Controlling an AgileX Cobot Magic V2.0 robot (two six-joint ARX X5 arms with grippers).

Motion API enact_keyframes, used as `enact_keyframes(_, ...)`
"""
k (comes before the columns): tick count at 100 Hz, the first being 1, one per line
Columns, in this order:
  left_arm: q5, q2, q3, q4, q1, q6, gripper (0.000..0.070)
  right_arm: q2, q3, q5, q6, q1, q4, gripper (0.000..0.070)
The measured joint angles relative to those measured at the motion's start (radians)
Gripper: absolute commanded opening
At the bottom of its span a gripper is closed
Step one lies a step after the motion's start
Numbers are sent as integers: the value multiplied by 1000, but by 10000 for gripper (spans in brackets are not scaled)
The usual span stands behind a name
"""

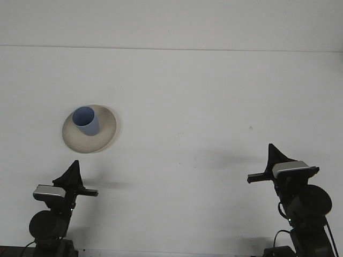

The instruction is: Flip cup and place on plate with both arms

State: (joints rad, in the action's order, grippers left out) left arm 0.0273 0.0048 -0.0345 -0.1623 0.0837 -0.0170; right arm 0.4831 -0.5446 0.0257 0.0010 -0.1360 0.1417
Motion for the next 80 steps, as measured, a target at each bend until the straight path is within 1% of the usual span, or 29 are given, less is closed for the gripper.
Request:
enact_keyframes(24,0,0,0,0,0,0,6,-158,132,0,0,33,-78,1)
enact_keyframes(65,0,0,0,0,0,0,6,-470,354,0,0,65,-84,1)
enact_keyframes(80,0,0,0,0,0,0,6,-481,394,0,0,65,-117,1)
